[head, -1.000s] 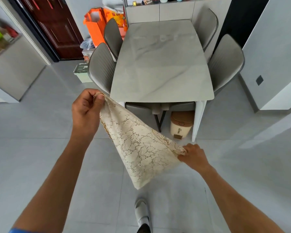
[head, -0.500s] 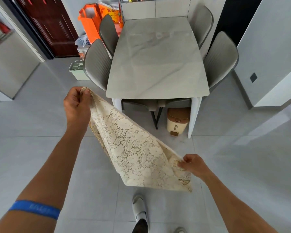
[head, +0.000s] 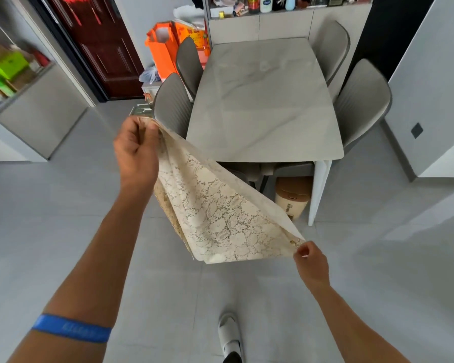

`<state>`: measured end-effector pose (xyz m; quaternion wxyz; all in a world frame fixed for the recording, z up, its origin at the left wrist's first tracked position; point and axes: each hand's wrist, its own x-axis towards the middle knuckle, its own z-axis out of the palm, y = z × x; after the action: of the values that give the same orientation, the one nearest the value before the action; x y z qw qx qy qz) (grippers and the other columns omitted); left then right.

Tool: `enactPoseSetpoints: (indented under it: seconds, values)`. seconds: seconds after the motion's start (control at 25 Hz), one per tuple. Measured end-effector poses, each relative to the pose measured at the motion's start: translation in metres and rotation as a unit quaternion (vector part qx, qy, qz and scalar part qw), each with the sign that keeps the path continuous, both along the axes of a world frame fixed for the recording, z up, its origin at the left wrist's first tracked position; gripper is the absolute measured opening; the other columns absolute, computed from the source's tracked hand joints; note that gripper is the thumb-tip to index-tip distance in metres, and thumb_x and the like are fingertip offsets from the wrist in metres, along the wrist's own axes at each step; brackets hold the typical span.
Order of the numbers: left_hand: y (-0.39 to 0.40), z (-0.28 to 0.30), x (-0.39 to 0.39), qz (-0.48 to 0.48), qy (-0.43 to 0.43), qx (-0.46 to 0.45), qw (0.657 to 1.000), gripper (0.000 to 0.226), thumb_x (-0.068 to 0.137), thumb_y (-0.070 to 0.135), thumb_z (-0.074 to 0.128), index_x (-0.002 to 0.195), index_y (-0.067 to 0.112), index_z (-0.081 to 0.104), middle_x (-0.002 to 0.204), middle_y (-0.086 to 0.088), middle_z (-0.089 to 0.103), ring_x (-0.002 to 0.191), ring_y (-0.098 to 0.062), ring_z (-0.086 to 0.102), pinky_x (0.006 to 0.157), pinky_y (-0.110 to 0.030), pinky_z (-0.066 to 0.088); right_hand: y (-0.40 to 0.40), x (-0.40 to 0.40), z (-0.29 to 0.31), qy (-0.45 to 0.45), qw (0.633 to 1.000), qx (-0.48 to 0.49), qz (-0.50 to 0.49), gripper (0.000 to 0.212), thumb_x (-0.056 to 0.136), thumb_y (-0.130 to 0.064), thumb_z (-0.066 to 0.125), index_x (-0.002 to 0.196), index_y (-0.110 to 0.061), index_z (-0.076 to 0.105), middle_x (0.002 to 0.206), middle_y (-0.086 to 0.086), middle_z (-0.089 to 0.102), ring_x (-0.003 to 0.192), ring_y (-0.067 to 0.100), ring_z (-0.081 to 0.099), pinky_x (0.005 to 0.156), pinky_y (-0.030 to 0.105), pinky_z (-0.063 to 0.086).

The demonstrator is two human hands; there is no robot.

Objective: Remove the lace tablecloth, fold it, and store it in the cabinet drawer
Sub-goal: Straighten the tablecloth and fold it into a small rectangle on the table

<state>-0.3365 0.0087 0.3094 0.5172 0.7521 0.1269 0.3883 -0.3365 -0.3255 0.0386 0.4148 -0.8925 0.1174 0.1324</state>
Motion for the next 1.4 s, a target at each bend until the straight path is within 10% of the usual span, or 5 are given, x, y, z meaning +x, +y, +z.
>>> enactPoseSetpoints:
  seconds: [0.28,0.48,0.64,0.76,1.4]
  values:
    - [-0.037,0.057,-0.012,-0.096,-0.080,0.080,0.989,0.016,0.099,0.011,0.050,0.087,0.021,0.054,0.075,-0.001,0.049,0.068,-0.011,0.044,0.061,-0.023,0.040,0.083,0.022,0.068,-0.084,0.952,0.204,0.210,0.066,0.080,-0.024,0.070,0.138,-0.038,0.041,0.141,-0.023,0.044,0.118,0.007,0.051,0.095,0.028,0.046]
    - [-0.020,0.092,-0.021,-0.098,-0.156,0.085,0.979,0.020,0.098,0.008,0.052,0.090,0.025,0.058,0.077,0.012,0.054,0.071,-0.007,0.046,0.067,-0.023,0.039,0.098,0.077,0.103,-0.213,0.958,0.118,0.154,0.084,0.069,-0.016,0.072,0.143,-0.024,0.032,0.122,-0.008,0.049,0.112,0.013,0.046,0.095,0.030,0.038]
    - [-0.002,0.090,-0.026,-0.071,-0.160,0.059,0.983,0.021,0.097,0.006,0.052,0.088,0.025,0.058,0.076,0.014,0.055,0.071,-0.004,0.046,0.069,-0.020,0.039,0.078,0.099,0.091,-0.110,0.952,-0.145,0.248,0.046,0.069,-0.031,0.068,0.112,-0.032,0.051,0.091,-0.011,0.051,0.105,0.024,0.050,0.084,0.039,0.036]
    - [0.007,0.072,-0.025,-0.048,-0.135,0.013,0.990,0.022,0.096,0.007,0.052,0.083,0.024,0.056,0.072,0.016,0.054,0.067,-0.002,0.046,0.065,-0.017,0.039,0.058,0.092,0.063,-0.060,0.910,-0.266,0.312,0.043,0.072,-0.037,0.063,0.114,-0.030,0.063,0.115,-0.004,0.060,0.118,0.024,0.048,0.098,0.042,0.033]
    - [0.128,-0.038,-0.028,0.235,0.151,-0.084,0.957,0.026,0.083,0.009,0.050,0.064,0.027,0.047,0.066,0.006,0.055,0.068,-0.014,0.055,0.054,-0.024,0.042,-0.055,0.037,0.010,-0.037,0.893,-0.267,0.360,0.030,0.098,-0.042,0.045,0.109,-0.031,0.071,0.104,-0.005,0.074,0.101,0.015,0.066,0.104,0.036,0.036]
